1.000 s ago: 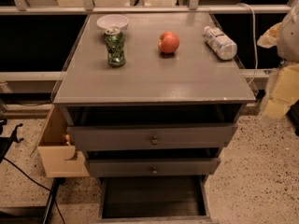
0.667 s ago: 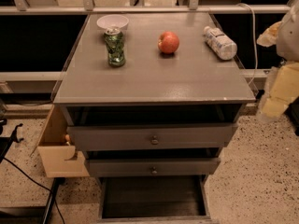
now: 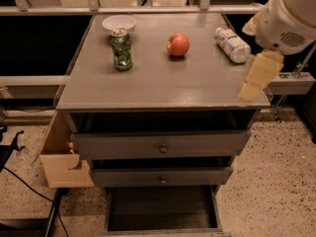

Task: Place green can into bottom drawer

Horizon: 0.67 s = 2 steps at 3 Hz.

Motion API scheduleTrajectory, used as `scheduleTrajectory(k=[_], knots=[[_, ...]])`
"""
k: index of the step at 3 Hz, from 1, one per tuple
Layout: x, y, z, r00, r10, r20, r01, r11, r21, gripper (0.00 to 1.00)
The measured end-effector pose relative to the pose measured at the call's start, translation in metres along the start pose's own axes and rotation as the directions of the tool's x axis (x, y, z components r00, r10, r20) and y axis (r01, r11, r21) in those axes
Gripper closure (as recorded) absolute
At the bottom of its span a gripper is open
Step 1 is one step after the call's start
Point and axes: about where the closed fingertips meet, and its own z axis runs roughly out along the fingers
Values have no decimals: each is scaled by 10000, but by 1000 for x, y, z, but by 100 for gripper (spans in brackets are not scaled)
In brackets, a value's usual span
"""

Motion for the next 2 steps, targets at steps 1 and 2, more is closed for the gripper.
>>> scheduleTrajectory(k=[1,2], knots=[[-33,-30,24,9964,308,792,-330,9991,276,0],[-63,-57,45,9872,698,1434,-790,9951,591,0]])
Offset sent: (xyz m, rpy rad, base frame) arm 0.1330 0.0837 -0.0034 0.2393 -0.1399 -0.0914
